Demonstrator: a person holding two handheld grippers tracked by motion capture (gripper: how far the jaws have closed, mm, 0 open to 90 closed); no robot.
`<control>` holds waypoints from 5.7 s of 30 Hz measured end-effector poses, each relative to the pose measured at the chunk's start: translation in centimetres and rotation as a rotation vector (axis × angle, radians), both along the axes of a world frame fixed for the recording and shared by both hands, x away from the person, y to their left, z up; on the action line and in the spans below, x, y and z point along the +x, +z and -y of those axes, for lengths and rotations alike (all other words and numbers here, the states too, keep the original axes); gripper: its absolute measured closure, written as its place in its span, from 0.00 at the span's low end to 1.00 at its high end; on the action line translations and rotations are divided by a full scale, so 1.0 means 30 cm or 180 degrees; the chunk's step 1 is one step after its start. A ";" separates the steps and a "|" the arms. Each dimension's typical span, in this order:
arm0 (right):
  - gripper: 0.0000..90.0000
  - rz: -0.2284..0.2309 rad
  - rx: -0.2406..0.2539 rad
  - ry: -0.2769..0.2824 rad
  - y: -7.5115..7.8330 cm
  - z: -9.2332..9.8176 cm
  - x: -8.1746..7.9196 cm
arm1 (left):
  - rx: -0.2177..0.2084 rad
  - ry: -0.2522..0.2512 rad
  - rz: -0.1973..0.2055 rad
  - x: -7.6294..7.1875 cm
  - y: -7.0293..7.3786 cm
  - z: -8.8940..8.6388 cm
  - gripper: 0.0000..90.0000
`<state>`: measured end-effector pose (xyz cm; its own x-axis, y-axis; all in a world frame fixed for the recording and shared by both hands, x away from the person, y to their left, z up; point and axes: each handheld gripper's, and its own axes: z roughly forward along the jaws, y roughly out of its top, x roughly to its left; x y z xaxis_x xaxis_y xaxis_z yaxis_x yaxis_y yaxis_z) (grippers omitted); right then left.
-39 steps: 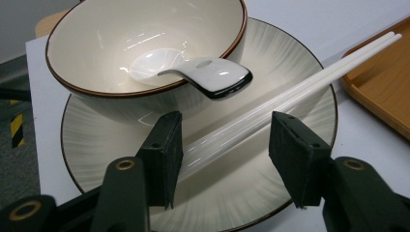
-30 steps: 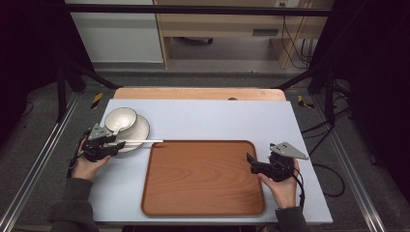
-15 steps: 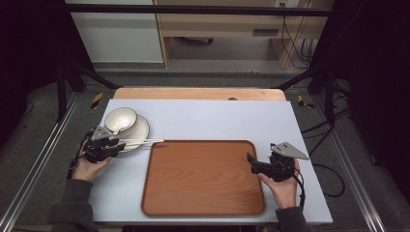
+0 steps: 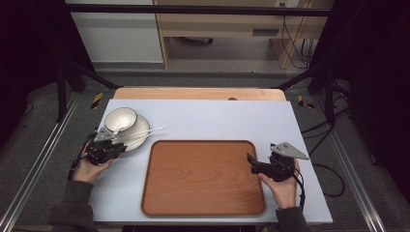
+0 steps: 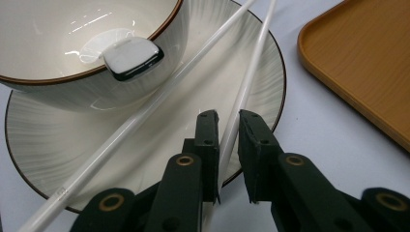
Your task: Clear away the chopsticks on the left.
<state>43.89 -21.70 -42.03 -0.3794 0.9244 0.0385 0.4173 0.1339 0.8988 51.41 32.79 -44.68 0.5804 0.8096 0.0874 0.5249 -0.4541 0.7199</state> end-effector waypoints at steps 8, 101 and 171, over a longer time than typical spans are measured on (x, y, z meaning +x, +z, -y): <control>0.09 -0.0008 0.0000 -0.0001 -0.002 -0.001 0.001 | -0.0017 0.0041 -0.0033 0.002 0.002 0.002 0.93; 0.08 0.0023 0.0064 0.0047 0.012 0.001 -0.013 | -0.1227 0.1395 0.0460 -0.442 0.022 0.378 0.94; 0.08 -0.0010 0.0057 0.0045 0.004 0.001 -0.012 | -0.1038 0.1220 0.0351 -0.411 -0.033 0.407 0.74</control>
<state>43.52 -21.72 -41.90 -0.3923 0.9181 0.0563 0.4182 0.1236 0.8999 39.08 20.58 -45.66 0.2383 0.9577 -0.1612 0.5226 0.0135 0.8525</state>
